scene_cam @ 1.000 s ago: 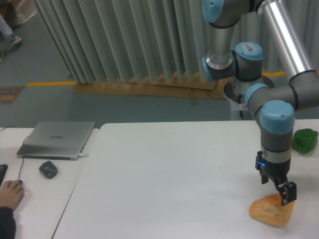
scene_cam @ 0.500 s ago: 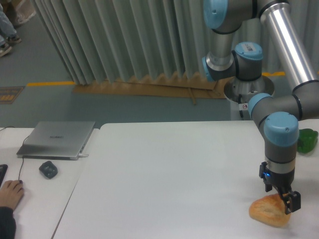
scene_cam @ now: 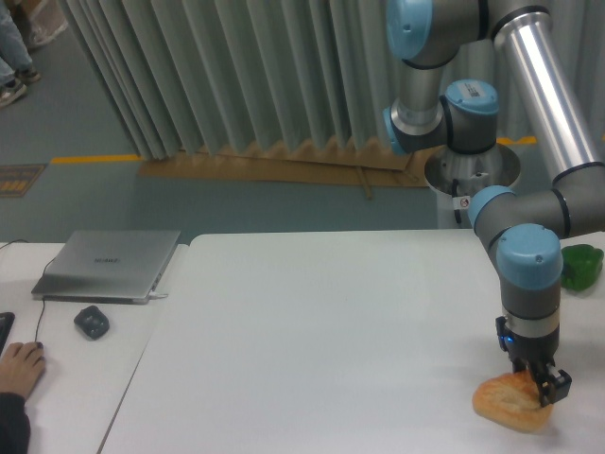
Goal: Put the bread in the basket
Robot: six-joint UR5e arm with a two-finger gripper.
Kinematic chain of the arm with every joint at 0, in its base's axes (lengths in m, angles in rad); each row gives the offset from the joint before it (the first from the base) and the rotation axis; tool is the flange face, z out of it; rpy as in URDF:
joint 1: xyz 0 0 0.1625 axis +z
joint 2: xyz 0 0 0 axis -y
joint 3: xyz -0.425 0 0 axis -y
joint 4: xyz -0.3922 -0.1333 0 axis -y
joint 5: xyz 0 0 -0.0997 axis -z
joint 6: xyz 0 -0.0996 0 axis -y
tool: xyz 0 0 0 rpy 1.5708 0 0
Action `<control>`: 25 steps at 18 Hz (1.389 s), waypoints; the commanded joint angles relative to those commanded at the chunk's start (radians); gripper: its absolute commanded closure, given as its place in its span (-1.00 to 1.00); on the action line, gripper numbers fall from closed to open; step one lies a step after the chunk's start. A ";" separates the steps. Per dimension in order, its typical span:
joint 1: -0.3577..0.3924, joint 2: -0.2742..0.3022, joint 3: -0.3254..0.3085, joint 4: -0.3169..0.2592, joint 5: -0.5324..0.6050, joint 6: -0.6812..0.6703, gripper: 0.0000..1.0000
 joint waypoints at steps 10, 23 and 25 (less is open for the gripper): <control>0.028 0.136 -0.002 -0.116 -0.067 -0.008 0.41; 0.282 0.273 0.020 -0.338 -0.075 0.492 0.41; 0.313 0.273 0.029 -0.313 -0.075 0.521 0.40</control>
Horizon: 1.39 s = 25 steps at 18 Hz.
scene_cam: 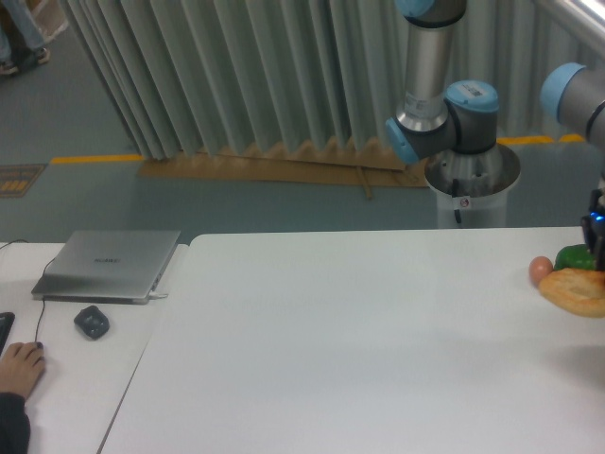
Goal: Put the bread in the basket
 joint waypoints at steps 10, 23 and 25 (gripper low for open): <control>0.084 -0.043 -0.017 0.175 0.011 -0.002 0.35; 0.224 -0.155 0.003 0.347 0.057 0.060 0.24; 0.232 -0.163 0.000 0.367 0.074 0.058 0.20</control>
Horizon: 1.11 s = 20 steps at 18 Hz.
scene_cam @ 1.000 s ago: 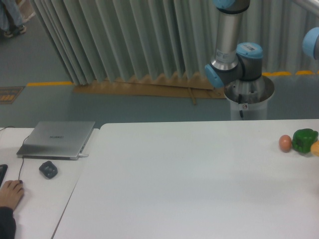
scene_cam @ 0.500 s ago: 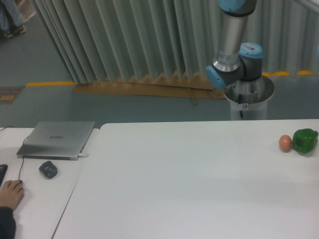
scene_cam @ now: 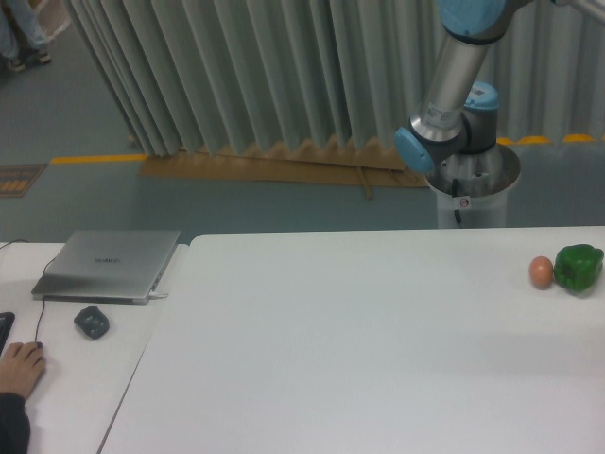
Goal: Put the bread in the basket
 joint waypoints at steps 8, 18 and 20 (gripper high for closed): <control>0.008 -0.009 0.002 0.040 -0.006 -0.025 -1.00; -0.156 0.083 -0.011 -0.012 0.011 -0.204 -1.00; -0.187 0.116 -0.026 -0.030 0.008 -0.209 -1.00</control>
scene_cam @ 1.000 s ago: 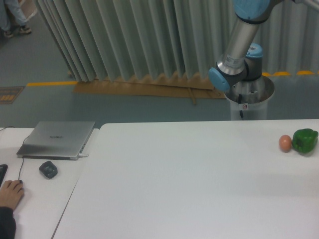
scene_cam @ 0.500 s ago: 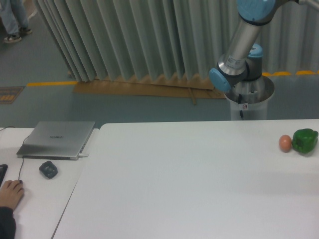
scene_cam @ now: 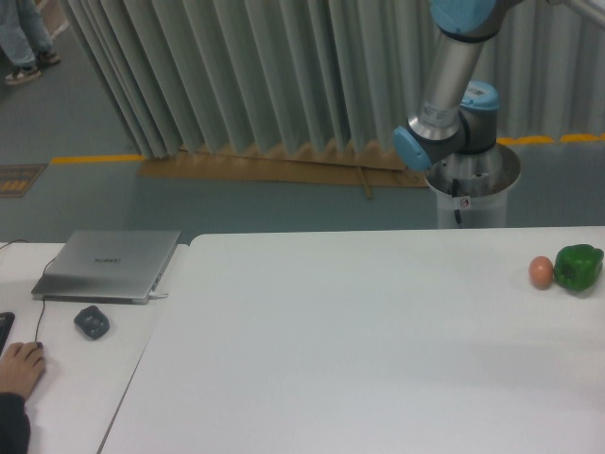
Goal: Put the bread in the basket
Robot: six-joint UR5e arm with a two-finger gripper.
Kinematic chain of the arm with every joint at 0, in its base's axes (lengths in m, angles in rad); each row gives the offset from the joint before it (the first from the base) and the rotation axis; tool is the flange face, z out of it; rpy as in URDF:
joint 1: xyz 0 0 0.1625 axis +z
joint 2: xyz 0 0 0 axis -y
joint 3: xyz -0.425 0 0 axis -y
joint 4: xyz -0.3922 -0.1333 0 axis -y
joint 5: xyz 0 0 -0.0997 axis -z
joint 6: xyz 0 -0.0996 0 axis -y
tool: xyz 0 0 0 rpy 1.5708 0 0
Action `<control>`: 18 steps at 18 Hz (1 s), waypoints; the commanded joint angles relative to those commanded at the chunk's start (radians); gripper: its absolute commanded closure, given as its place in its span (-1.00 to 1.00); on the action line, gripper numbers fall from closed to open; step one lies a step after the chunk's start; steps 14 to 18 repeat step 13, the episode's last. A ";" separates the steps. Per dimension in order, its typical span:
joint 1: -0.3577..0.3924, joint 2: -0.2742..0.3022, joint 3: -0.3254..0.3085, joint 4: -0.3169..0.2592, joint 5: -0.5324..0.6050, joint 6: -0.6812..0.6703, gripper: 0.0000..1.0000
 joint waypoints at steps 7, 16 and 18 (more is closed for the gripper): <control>-0.123 0.090 -0.083 -0.329 -0.020 -0.029 -1.00; -0.184 0.144 -0.112 -0.365 -0.098 -0.117 -1.00; -0.184 0.144 -0.112 -0.365 -0.098 -0.117 -1.00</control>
